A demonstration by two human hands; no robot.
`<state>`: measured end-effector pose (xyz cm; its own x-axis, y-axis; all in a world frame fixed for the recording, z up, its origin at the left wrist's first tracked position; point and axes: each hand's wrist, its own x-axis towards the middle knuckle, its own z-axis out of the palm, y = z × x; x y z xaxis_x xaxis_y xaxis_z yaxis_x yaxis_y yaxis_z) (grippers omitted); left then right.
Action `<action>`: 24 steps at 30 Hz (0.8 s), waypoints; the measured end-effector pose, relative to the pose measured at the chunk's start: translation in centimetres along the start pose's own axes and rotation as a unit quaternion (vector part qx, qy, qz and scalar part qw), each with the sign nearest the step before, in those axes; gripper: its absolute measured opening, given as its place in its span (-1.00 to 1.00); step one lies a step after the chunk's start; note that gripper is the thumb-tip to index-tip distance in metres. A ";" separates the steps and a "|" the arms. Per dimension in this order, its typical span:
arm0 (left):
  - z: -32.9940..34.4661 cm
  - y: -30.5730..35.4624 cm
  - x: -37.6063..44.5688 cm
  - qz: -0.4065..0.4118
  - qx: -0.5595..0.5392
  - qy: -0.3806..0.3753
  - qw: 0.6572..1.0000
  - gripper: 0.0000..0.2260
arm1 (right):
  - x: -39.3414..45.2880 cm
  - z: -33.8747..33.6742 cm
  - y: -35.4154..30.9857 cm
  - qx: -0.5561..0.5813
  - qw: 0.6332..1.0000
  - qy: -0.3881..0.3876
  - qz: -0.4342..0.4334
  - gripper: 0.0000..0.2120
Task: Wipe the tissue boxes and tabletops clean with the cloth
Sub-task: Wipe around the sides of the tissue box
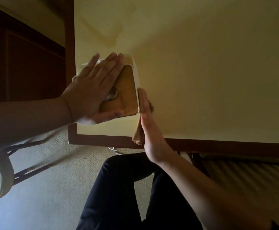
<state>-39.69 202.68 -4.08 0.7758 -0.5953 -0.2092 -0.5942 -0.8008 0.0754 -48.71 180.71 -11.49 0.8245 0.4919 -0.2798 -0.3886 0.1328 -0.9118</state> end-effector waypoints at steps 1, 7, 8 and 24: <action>0.0 0.0 0.0 0.000 0.001 0.001 1.000 0.05 | -0.2 0.1 0.3 0.007 1.000 0.002 0.003 -0.44; 0.2 -0.1 0.1 0.008 0.008 0.002 1.000 0.04 | 6.2 -1.0 -1.3 -0.010 1.000 0.004 0.001 -0.22; 0.1 -0.1 0.0 0.008 0.006 0.003 1.000 0.04 | 8.0 -1.1 -1.7 -0.015 1.000 0.005 -0.006 -0.18; -1.1 0.5 -0.2 0.008 0.050 0.006 0.999 0.00 | 5.8 -0.2 -6.6 -0.054 0.992 0.025 0.112 -0.15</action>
<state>-39.91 202.28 -2.92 0.7678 -0.6098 -0.1964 -0.6250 -0.7804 -0.0200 -41.30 182.52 -7.12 0.7429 0.4551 -0.4909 -0.5200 -0.0695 -0.8513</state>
